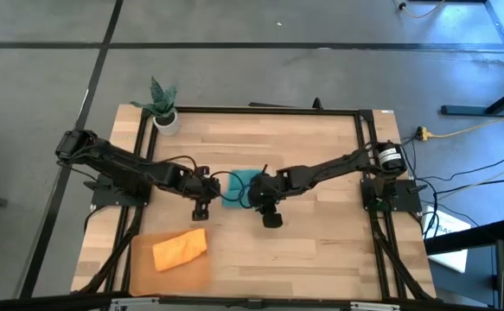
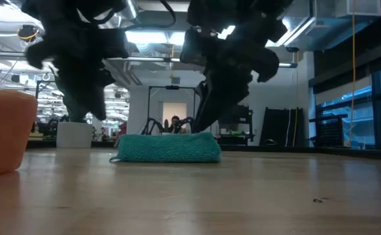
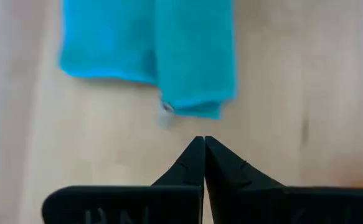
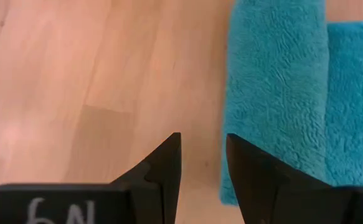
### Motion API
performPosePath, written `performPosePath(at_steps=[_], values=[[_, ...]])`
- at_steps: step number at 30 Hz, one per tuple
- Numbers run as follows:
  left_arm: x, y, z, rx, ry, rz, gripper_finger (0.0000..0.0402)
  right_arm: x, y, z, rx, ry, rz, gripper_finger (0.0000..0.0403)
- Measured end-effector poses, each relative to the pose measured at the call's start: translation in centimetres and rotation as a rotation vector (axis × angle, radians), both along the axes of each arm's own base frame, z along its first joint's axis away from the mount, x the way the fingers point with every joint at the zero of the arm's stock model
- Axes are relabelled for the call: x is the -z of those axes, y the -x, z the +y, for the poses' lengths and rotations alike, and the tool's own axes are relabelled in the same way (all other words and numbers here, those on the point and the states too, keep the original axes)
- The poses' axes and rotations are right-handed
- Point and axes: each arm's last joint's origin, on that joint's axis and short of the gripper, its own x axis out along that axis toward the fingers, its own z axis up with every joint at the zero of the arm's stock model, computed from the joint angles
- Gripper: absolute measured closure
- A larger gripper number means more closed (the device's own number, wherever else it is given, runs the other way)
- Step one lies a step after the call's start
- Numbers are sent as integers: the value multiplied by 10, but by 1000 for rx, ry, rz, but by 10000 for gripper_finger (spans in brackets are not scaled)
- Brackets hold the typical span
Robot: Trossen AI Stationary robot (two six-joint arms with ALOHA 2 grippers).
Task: Roll microfiber towels into tight, uniform cylinder then place into a basket
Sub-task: Roll the blue microfiber towel
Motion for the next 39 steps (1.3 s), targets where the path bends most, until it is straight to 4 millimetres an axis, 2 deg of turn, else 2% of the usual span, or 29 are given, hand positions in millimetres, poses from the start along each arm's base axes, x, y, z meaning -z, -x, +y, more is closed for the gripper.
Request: performPosePath(at_steps=[12,20,25,29,34,39], values=[[3,11,-21,-13,72,73,401,6,-3,-7,2,44,-26,276],[4,14,-29,-19,76,80,401,25,-10,-7,-61,101,-24,276],[4,15,-29,-38,83,87,401,41,-11,-7,-66,105,13,276],[4,15,-29,-38,83,89,401,45,-13,-7,-50,105,17,276],[4,15,-29,-39,82,91,401,48,-13,-6,55,135,30,276],[5,15,-29,-39,81,93,401,49,-13,-7,78,135,40,308]])
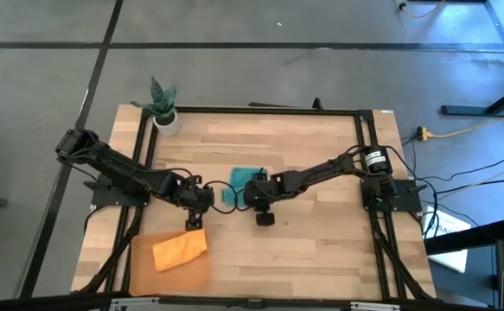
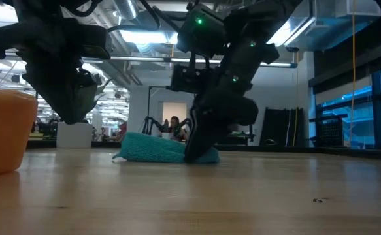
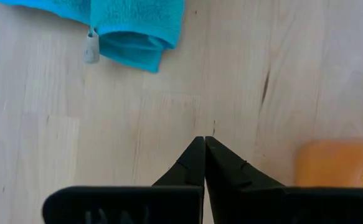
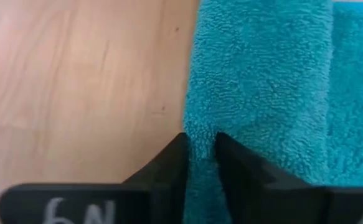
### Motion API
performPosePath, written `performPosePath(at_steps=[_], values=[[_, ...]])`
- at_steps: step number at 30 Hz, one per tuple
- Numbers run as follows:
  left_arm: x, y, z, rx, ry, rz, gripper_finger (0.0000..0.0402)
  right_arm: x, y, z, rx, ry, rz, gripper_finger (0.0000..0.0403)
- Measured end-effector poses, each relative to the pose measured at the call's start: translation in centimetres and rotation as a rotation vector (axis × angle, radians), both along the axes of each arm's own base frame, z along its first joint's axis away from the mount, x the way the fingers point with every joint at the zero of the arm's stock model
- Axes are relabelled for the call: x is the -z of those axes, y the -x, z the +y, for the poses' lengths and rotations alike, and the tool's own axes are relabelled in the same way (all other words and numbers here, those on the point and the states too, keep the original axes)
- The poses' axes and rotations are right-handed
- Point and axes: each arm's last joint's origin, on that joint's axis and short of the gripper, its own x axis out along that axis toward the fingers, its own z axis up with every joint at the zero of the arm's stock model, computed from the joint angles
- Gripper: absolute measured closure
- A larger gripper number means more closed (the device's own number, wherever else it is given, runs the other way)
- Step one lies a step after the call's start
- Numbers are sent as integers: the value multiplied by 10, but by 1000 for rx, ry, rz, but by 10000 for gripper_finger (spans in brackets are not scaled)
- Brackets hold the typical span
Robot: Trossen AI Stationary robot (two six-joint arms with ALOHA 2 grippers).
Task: Roll microfiber towels into tight, uniform cylinder then place into a basket
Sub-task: Roll the blue microfiber towel
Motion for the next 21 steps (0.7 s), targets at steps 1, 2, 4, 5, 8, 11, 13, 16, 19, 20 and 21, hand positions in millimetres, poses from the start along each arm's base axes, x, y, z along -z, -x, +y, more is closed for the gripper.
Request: performPosePath(at_steps=[1,2,4,5,8,11,13,16,19,20,21], values=[[0,0,0,0,0,0,401,0,0,0,7,1,0,322],[0,0,0,0,0,0,401,0,0,0,22,-5,0,338],[0,0,0,0,0,0,401,0,0,-1,59,-23,2,375],[0,0,0,0,0,0,401,0,0,-1,76,-32,3,386],[0,0,0,0,0,0,401,1,0,-1,116,-56,3,390],[0,0,0,0,0,0,401,0,0,-2,133,-125,13,395],[0,0,0,0,0,0,401,-1,-1,-3,133,-190,27,397],[0,0,0,0,0,-1,401,-6,-5,-4,104,-313,52,398],[0,0,0,0,0,-1,401,-12,-9,-7,80,-438,78,399],[0,0,0,0,0,-1,401,-14,-11,-10,82,-474,74,400],[0,0,0,0,0,-1,401,-16,-12,-13,87,-509,68,400]])
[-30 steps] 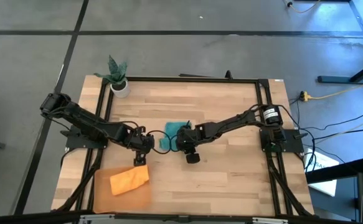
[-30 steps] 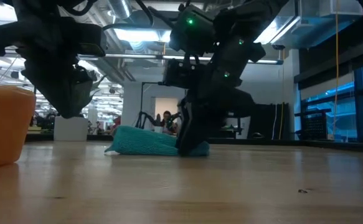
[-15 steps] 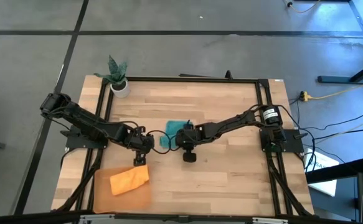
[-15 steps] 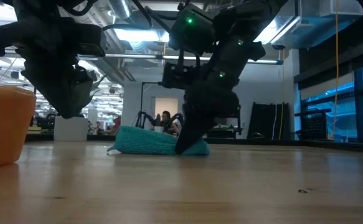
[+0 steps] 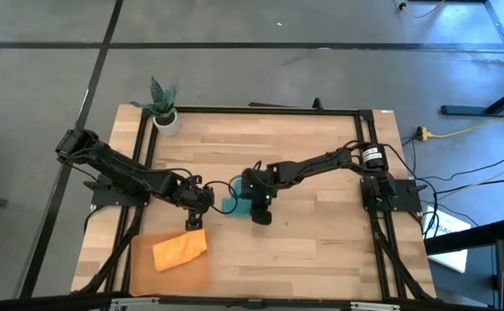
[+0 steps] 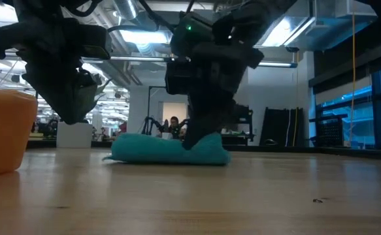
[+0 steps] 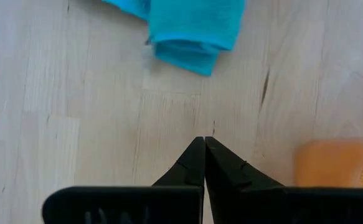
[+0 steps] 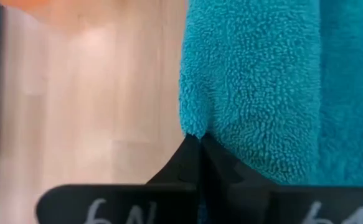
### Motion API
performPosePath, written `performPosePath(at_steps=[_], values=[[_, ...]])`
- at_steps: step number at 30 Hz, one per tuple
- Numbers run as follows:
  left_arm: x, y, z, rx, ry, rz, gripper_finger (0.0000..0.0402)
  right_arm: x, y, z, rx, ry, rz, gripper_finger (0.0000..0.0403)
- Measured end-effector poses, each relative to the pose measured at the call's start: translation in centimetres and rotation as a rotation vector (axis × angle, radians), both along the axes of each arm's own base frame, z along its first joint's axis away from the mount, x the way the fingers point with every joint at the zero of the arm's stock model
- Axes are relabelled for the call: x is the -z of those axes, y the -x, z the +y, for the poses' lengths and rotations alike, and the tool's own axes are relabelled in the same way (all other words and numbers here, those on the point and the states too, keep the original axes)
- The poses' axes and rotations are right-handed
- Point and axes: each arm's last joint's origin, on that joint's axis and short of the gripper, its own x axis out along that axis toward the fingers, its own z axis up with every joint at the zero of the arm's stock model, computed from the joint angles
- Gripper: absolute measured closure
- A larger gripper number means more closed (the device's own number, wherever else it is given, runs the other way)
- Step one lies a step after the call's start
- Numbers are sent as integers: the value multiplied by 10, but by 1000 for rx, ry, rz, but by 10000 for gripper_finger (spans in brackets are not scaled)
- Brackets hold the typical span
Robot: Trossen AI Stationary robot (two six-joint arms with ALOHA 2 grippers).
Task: Roll microfiber towels into tight, uniform cylinder then place into a basket
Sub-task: Roll the blue microfiber towel
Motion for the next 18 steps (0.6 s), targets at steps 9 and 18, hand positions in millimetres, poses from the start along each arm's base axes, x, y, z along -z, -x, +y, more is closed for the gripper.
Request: performPosePath(at_steps=[9,18], values=[[0,0,0,0,0,0,401,-5,1,-29,21,-285,34,401],[0,0,0,6,-3,0,401,-10,4,-60,66,-551,82,402]])
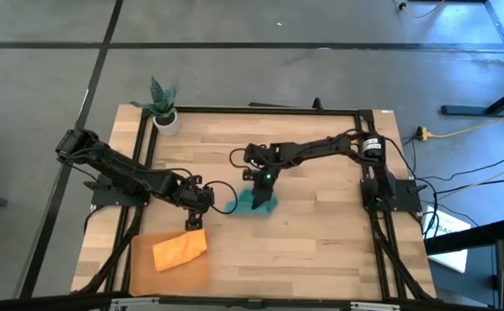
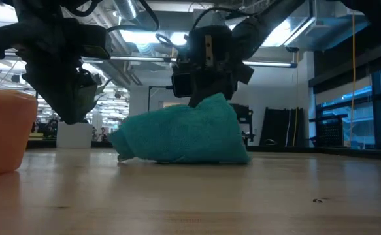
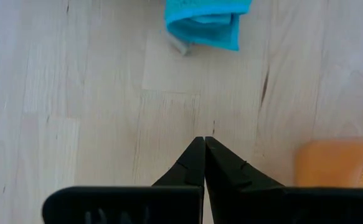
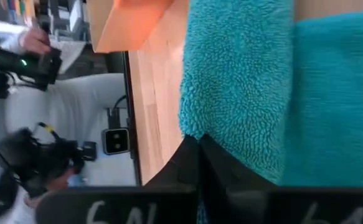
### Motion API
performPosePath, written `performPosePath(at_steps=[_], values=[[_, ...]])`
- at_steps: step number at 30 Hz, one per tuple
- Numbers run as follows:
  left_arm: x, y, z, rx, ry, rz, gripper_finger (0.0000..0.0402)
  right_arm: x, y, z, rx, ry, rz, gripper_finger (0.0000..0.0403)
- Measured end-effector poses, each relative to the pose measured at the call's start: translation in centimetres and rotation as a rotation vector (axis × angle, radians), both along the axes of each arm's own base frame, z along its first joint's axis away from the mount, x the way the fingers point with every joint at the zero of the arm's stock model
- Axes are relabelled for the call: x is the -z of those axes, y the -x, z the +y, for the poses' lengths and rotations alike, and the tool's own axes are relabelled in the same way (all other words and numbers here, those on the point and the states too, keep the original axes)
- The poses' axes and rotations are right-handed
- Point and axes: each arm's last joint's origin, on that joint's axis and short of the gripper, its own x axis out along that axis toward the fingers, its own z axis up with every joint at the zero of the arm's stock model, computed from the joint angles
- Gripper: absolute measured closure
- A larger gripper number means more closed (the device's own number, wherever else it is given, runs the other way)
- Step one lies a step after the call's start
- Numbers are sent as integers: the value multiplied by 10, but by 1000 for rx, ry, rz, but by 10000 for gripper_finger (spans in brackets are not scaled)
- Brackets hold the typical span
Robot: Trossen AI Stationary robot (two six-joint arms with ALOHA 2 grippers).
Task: Roll microfiber towels into tight, uniform cylinder then place into a basket
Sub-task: Roll the blue microfiber towel
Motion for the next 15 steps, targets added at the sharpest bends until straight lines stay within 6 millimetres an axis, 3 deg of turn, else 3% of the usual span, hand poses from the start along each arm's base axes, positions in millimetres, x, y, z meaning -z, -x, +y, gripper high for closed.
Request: performPosePath(at_steps=[10,15], values=[[-1,-2,0,23,-4,-18,401,22,21,-22,144,-69,203,402],[-5,-10,-3,106,-19,-116,401,23,22,-26,155,-69,196,402]])
